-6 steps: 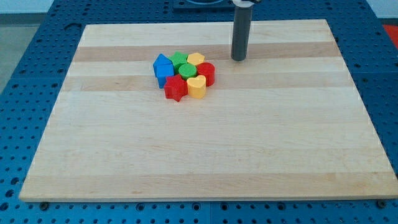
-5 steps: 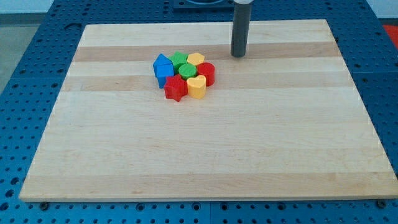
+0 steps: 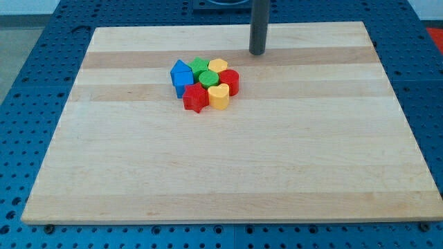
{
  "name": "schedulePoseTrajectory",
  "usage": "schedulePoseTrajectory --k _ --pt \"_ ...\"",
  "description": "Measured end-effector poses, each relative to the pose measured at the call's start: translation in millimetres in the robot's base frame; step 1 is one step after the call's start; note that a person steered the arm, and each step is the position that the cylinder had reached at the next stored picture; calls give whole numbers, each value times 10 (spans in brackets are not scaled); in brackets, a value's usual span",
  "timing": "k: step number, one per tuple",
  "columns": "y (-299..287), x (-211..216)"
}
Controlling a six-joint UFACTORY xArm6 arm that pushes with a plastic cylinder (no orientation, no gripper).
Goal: Push the green star along with the group of blocks down
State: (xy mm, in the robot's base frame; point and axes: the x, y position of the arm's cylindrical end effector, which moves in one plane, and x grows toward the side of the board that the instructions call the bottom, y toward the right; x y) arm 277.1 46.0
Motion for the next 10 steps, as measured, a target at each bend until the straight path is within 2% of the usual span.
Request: schedulePoseTrajectory --k 2,4,6,10 --pt "-698 162" --pt "-1139 298" --pt "-1157 470" --pt "-1220 1072"
